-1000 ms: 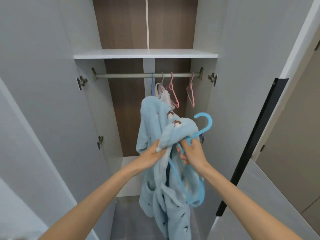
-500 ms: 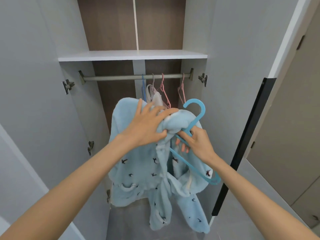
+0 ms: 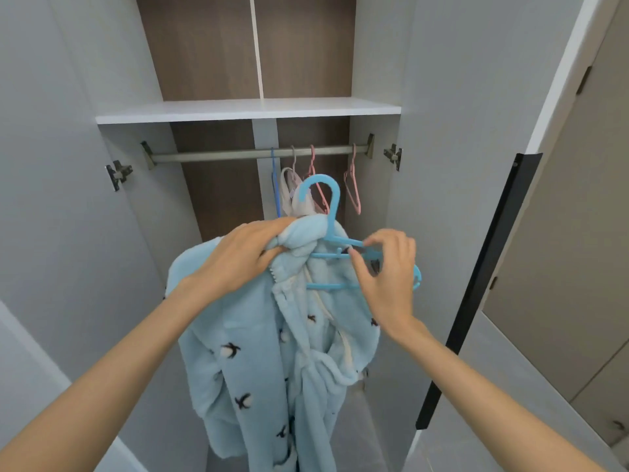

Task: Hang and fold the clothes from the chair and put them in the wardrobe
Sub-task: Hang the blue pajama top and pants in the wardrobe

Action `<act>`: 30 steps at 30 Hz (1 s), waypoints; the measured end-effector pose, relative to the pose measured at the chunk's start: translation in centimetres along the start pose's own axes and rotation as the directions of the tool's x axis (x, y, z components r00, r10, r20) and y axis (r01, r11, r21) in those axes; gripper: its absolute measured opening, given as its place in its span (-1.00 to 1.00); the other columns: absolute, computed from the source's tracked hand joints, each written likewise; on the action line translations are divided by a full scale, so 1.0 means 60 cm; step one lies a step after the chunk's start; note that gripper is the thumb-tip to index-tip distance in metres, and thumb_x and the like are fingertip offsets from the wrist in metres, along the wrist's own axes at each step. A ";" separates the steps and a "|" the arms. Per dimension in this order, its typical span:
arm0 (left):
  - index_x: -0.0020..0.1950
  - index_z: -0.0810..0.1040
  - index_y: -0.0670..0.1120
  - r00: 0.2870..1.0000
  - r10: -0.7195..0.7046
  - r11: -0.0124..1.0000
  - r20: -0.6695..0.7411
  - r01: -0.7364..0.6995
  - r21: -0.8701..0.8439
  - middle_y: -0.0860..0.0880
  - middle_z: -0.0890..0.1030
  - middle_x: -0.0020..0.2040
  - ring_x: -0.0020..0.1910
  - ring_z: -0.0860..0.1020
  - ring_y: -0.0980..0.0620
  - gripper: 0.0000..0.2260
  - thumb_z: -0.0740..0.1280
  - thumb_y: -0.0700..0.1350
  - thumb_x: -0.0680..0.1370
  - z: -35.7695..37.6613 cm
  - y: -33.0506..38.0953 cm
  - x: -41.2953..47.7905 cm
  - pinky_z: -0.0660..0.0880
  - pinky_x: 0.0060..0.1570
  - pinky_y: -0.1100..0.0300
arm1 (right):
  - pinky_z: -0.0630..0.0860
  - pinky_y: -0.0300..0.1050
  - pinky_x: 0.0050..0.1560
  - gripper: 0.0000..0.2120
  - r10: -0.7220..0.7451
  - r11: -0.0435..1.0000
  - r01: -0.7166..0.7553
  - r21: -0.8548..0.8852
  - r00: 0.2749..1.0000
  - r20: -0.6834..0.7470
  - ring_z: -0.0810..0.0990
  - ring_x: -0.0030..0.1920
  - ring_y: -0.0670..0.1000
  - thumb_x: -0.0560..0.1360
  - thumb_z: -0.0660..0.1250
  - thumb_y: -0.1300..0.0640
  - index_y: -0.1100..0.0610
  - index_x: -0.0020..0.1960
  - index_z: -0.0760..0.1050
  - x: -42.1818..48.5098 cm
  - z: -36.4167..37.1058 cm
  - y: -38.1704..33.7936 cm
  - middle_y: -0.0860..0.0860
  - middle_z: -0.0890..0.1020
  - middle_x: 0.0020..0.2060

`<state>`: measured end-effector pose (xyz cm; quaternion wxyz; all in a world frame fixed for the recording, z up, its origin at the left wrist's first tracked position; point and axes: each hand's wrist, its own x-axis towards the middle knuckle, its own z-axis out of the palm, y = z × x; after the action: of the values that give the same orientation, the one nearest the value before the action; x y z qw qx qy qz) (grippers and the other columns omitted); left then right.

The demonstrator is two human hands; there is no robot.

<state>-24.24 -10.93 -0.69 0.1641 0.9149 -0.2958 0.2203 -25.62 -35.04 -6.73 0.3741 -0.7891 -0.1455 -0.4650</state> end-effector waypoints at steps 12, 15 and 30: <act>0.37 0.37 0.16 0.994 -0.057 0.994 -0.096 0.048 -0.094 0.27 0.51 0.20 0.17 0.52 0.17 -0.66 0.26 -0.05 0.61 -0.045 -0.032 -0.035 0.50 0.15 0.07 | 0.27 -0.14 -0.12 -0.71 0.044 0.991 0.118 -0.056 0.099 0.994 0.27 0.16 0.05 0.47 0.26 0.16 0.01 0.17 0.35 -0.140 0.121 0.034 0.01 0.48 0.02; 0.37 0.36 0.15 0.991 -0.081 0.994 -0.106 0.072 -0.088 0.22 0.54 0.20 0.14 0.53 0.14 -0.67 0.24 -0.01 0.60 -0.055 -0.049 -0.051 0.51 0.12 0.03 | 0.20 0.04 0.18 -0.74 0.118 0.834 0.527 -0.162 0.117 0.986 0.22 0.34 0.16 0.54 0.18 0.13 0.06 0.22 0.43 -0.134 0.137 0.051 0.04 0.49 0.19; 0.42 0.26 0.31 0.966 -0.237 0.954 0.102 0.211 0.213 0.12 0.60 -0.04 -0.11 0.52 0.06 -0.61 0.03 0.11 0.59 0.008 -0.166 -0.131 0.43 -0.08 0.09 | 0.30 -0.04 -0.30 -0.70 -0.011 0.545 0.661 -0.516 0.621 0.784 0.43 -0.22 0.11 0.11 0.57 0.29 0.05 -0.26 0.56 0.014 0.077 0.110 -0.05 0.58 -0.26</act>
<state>-23.71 0.26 -6.73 0.0759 0.9665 -0.1760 0.1707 -18.46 -36.26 -10.35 -0.1947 -0.9310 -0.2263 -0.2100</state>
